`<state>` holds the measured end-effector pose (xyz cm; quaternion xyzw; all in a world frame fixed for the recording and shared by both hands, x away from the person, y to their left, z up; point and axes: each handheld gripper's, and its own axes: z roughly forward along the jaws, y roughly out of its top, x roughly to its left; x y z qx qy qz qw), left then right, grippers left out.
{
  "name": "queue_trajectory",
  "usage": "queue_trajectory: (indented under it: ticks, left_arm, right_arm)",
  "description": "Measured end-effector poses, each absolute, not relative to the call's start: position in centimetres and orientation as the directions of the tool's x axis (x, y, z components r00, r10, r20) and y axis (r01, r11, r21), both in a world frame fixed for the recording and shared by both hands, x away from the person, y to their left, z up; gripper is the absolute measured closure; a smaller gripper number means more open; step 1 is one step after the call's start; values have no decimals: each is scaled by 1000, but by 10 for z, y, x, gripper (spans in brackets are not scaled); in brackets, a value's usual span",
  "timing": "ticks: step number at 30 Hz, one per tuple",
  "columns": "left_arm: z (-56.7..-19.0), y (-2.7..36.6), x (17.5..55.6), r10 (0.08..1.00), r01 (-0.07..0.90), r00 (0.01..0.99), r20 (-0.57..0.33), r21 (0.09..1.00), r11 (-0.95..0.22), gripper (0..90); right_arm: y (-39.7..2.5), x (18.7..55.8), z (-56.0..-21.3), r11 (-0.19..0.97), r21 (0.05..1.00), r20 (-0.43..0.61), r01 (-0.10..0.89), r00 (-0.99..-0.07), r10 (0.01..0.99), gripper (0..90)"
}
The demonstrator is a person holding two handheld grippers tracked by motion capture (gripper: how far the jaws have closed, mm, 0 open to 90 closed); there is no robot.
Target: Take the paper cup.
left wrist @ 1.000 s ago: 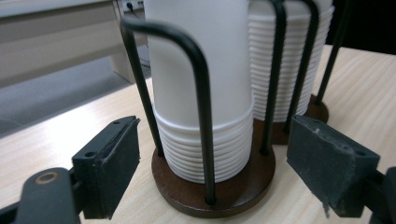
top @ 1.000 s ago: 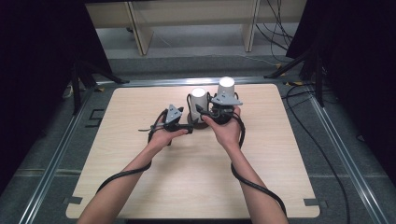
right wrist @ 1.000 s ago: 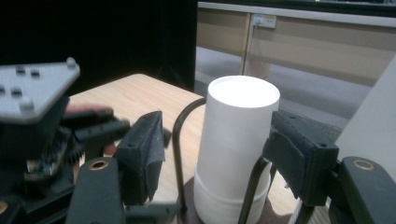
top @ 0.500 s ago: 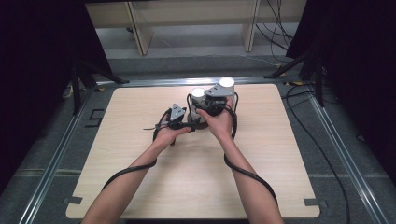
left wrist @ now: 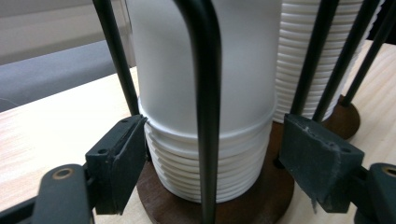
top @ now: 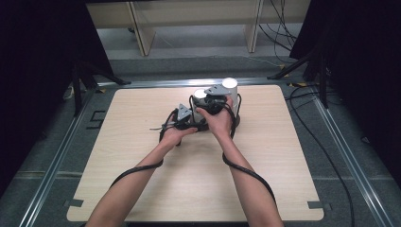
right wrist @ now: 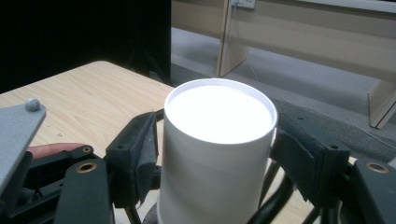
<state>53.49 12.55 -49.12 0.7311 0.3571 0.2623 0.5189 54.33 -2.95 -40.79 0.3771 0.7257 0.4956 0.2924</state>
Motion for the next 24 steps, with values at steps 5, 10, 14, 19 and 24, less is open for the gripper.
queue_trajectory:
  ticks: [5,10,14,19,24]
  left_arm:
    - [-492,126,538,795,257,607,5,945,-202,252]
    - [-491,125,538,800,272,600,3,939,-208,251]
    - [-492,126,539,798,275,602,0,939,-208,253]
    - [-492,125,539,797,271,604,7,939,-214,256]
    - [-492,125,539,795,263,607,11,940,-215,256]
  right_arm:
    - [-26,545,-408,219,937,-40,272,-540,841,316]
    - [-25,547,-409,216,937,-41,274,-528,848,332]
    - [-26,547,-408,211,940,-38,269,-531,847,343]
    - [-27,544,-403,181,951,-21,252,-530,848,363]
    - [-26,542,-398,156,955,0,252,-527,850,378]
